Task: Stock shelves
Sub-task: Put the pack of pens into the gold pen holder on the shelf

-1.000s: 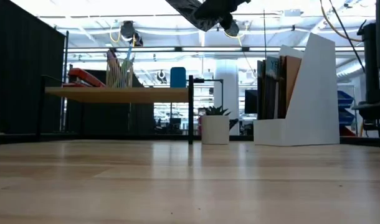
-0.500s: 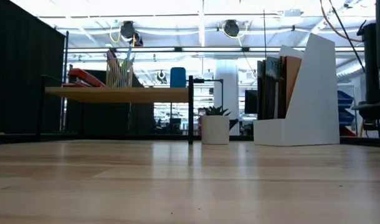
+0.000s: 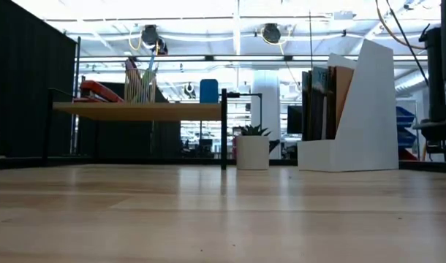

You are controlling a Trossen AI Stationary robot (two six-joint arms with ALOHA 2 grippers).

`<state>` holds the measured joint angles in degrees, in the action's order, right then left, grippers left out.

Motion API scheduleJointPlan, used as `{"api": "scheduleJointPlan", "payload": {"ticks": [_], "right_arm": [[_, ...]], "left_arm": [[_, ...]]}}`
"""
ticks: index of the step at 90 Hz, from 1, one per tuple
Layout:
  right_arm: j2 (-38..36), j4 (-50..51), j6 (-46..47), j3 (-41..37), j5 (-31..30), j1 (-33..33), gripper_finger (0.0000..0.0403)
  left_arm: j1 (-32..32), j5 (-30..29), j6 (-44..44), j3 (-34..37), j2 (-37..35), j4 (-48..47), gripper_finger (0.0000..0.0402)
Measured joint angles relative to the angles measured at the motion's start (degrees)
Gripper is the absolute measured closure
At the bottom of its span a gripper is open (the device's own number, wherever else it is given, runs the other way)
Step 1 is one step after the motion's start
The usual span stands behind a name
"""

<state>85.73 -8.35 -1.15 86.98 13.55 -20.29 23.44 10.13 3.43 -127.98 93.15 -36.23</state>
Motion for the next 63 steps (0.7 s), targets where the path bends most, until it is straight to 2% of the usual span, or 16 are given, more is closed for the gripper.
{"api": "scheduleJointPlan", "payload": {"ticks": [12, 26, 33, 49, 63], "right_arm": [[0.02, 0.95, -1.05, 0.00, 0.05, -0.44, 0.0386], [0.48, 2.58, -1.52, -0.26, 0.87, -1.42, 0.0387], [0.39, 2.35, -1.70, -0.25, 0.78, -1.44, 0.0387], [0.28, 2.29, -1.75, -0.20, 1.63, -1.05, 0.0387], [0.24, 3.07, -1.43, -0.17, 1.82, -0.96, 0.0387]], "left_arm": [[0.00, 0.71, -0.08, 0.00, 0.09, 0.67, 0.0208], [0.00, 8.12, -1.20, 0.00, 0.09, 0.61, 0.0208], [0.17, 8.14, -1.52, 0.00, 0.12, 0.61, 0.0208], [0.50, 3.86, -1.52, 0.00, 0.63, 0.61, 0.0208], [0.48, 3.72, -1.51, 0.00, 1.28, 3.24, 0.0208]]}}
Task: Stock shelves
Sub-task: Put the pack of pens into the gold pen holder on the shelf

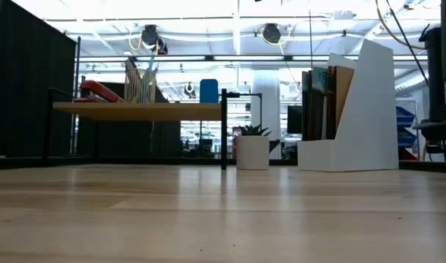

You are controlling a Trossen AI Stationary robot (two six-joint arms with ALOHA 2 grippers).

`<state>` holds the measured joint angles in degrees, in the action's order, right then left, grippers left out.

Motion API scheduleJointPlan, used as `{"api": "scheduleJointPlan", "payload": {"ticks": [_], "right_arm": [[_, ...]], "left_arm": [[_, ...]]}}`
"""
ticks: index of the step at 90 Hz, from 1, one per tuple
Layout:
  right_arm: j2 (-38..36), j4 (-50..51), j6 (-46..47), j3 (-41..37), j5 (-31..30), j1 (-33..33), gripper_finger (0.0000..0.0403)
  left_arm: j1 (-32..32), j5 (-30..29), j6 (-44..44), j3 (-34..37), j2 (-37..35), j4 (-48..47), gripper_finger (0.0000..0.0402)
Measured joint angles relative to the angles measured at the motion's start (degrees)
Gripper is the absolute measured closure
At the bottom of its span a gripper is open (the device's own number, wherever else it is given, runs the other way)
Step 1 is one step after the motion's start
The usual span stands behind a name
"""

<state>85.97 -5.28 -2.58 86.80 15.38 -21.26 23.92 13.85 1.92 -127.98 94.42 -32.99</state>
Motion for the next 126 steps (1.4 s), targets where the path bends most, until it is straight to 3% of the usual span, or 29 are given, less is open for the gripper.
{"api": "scheduleJointPlan", "payload": {"ticks": [17, 35, 39, 86, 106, 126], "right_arm": [[0.02, 0.71, 0.07, 0.00, -0.20, 0.22, 0.0387], [0.02, 0.82, 1.78, 0.00, -0.84, 0.22, 0.0373], [0.02, 0.72, 1.93, 0.00, -1.09, 0.22, 0.0366], [-4.00, 7.03, 1.89, 0.02, -1.94, -3.99, 0.0240], [-5.75, 11.70, 1.89, 0.02, -1.98, -6.32, 0.0228], [-5.43, 18.08, 1.81, 0.04, -1.96, -6.48, 0.0227]], "left_arm": [[0.00, -0.11, 0.26, -0.02, 0.78, 1.55, 0.0235], [0.00, -0.13, 0.77, -0.02, 0.82, 1.81, 0.0365], [0.02, -0.21, 1.26, -0.02, 0.82, 1.84, 0.0378], [3.28, -9.50, 4.92, -0.02, -3.45, -3.96, 0.0378], [9.23, -11.56, 7.64, -0.04, -6.09, -11.55, 0.0378], [19.56, -11.30, 11.17, -0.04, -6.37, -21.61, 0.0378]]}}
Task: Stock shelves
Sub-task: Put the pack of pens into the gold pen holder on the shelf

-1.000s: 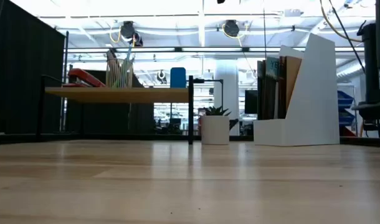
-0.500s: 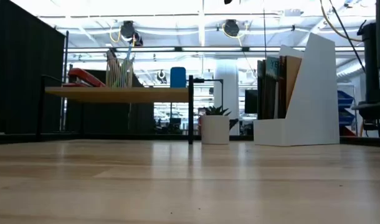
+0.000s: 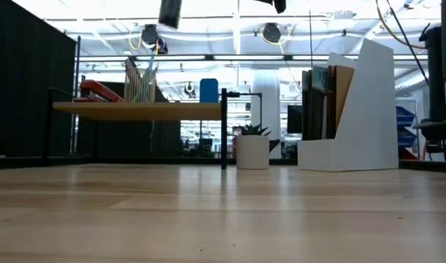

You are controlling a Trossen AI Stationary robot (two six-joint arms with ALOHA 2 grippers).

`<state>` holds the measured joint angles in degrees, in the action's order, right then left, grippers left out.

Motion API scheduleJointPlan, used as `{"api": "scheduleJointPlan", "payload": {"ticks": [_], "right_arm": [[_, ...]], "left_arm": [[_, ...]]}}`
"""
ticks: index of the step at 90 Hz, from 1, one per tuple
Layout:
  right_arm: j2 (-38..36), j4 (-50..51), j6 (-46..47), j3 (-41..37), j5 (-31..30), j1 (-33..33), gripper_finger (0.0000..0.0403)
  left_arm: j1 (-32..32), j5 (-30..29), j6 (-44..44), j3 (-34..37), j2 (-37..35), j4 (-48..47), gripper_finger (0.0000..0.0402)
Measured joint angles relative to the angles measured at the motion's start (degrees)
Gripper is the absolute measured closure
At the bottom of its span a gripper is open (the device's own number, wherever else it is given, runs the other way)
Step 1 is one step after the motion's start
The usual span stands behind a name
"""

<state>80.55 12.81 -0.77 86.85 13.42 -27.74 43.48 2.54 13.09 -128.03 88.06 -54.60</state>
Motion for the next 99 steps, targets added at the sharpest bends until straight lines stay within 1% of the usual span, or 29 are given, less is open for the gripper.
{"api": "scheduleJointPlan", "payload": {"ticks": [17, 30, 41, 47, 52, 62, 78, 93, 99], "right_arm": [[0.12, 3.91, -0.12, 0.00, -0.01, -0.01, 0.0227], [0.12, 4.65, -0.14, 0.00, 0.10, 0.01, 0.0227], [0.12, 4.82, -0.82, 0.00, 0.18, 0.05, 0.0227], [0.12, 5.00, -0.95, 0.00, 0.19, 0.05, 0.0227], [0.12, 5.14, -0.95, 0.00, 0.19, 0.05, 0.0227], [0.12, 5.65, -0.95, 0.00, 0.21, 0.06, 0.0227], [0.12, 5.94, -0.18, 0.00, 0.23, 0.10, 0.0227], [0.12, 5.94, 0.07, 0.00, 0.23, 0.10, 0.0227], [0.14, 5.89, 0.28, 0.00, 0.23, 0.10, 0.0227]], "left_arm": [[7.47, 4.42, 1.78, 0.12, 0.36, -2.66, 0.0378], [10.38, 5.86, 5.71, 3.01, 0.43, -6.21, 0.0378], [11.31, 8.29, 9.57, 8.76, 0.48, -8.14, 0.0378], [11.35, 11.40, 9.99, 11.34, 0.60, -7.03, 0.0378], [11.43, 12.88, 9.98, 12.58, 0.61, -4.95, 0.0378], [12.63, 15.52, 11.71, 13.07, 0.28, -4.29, 0.0378], [14.71, 15.74, 14.78, 13.14, 0.29, -5.46, 0.0378], [15.98, 20.98, 15.01, 13.16, 0.72, -6.35, 0.0378], [16.70, 22.10, 17.24, 13.18, 0.91, -7.53, 0.0378]]}}
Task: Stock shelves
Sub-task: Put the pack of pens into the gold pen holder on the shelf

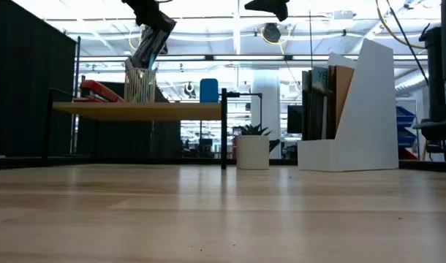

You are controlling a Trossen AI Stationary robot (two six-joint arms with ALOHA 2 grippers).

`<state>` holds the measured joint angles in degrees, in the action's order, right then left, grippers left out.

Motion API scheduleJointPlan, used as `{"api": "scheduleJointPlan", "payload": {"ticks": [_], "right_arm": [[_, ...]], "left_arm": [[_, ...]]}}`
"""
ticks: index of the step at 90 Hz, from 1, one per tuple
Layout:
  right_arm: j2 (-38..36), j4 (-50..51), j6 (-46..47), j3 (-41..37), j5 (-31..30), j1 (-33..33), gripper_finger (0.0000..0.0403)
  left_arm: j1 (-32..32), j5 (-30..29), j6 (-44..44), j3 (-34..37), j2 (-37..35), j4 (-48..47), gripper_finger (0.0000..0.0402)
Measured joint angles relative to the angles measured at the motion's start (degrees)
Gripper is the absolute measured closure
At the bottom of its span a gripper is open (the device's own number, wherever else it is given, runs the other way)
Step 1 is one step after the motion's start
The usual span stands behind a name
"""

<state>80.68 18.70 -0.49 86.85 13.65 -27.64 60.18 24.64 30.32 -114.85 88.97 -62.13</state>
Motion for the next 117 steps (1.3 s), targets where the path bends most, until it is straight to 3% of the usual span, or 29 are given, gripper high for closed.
{"api": "scheduleJointPlan", "payload": {"ticks": [37, 117], "right_arm": [[0.00, 0.08, 0.45, 0.00, 0.00, 0.39, 0.0227], [0.00, 0.04, 0.45, 0.00, -0.04, 0.37, 0.0227]], "left_arm": [[0.18, 5.33, 1.48, 0.02, 2.26, -1.26, 0.0377], [0.07, 10.34, -1.28, 0.00, 1.19, -0.95, 0.0373]]}}
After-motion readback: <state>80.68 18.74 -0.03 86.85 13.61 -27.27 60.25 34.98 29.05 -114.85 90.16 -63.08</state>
